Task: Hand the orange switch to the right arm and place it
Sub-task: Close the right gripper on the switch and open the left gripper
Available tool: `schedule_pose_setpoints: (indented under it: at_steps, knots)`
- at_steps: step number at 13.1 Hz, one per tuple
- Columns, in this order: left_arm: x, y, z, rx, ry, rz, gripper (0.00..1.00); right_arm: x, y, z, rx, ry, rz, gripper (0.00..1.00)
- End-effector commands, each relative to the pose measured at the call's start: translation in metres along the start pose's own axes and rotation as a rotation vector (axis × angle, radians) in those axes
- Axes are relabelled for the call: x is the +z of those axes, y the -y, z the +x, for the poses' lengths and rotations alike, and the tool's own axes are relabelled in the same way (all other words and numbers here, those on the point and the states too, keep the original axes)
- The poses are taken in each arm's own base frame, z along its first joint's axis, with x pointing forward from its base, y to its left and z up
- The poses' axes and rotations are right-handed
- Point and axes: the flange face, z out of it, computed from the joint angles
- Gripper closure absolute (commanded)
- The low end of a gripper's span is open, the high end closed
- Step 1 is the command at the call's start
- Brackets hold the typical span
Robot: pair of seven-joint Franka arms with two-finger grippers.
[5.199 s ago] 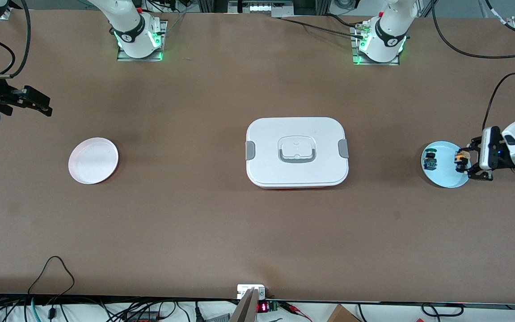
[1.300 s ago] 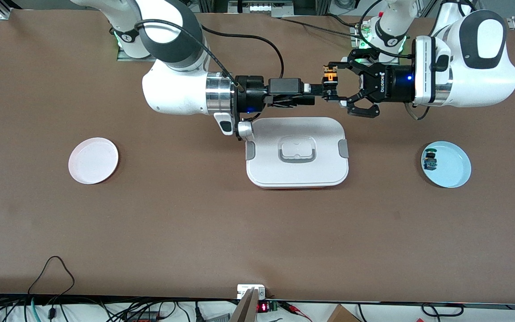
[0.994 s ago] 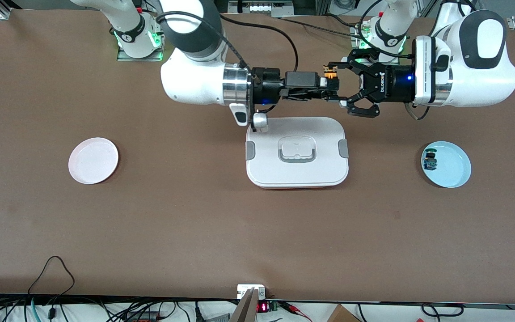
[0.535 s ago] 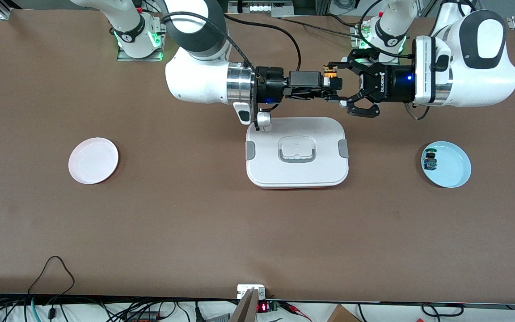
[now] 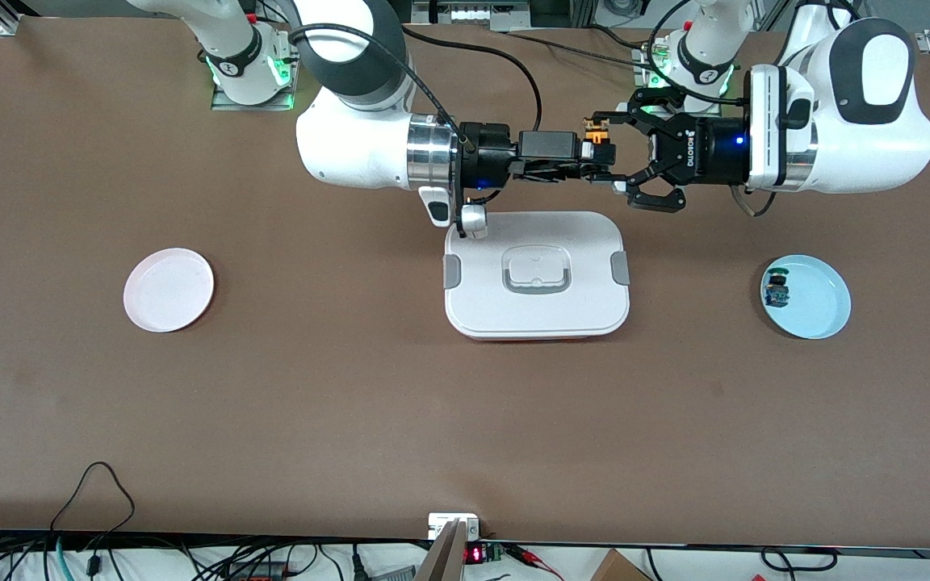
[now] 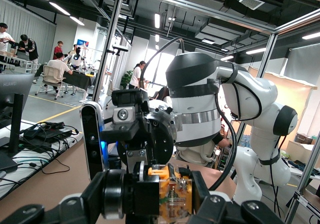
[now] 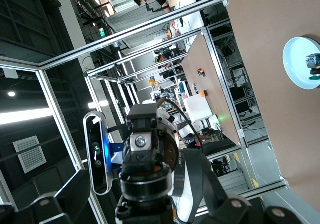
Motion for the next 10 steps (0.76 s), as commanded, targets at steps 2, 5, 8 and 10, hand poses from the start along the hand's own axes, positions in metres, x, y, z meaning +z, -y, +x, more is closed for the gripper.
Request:
schedule_pose_setpoints:
  at_steps: [2, 5, 8, 10]
  knots:
    - [0.001, -0.0008, 0.0046, 0.002, -0.03, 0.008, 0.98, -0.0122, 0.0055, -0.0028, -0.006, 0.009, 0.014, 0.0]
    - [0.0009, -0.0006, 0.0045, 0.002, -0.03, 0.009, 0.98, -0.0117, 0.0044, -0.0032, -0.005, 0.008, 0.012, 0.0]
    - [0.0009, -0.0006, 0.0045, 0.002, -0.03, 0.009, 0.97, -0.0108, 0.0034, -0.0058, -0.052, 0.007, 0.009, 0.3]
    - [0.001, -0.0008, 0.0046, 0.002, -0.03, 0.008, 0.97, -0.0113, 0.0013, -0.0055, -0.061, 0.006, 0.007, 0.63]
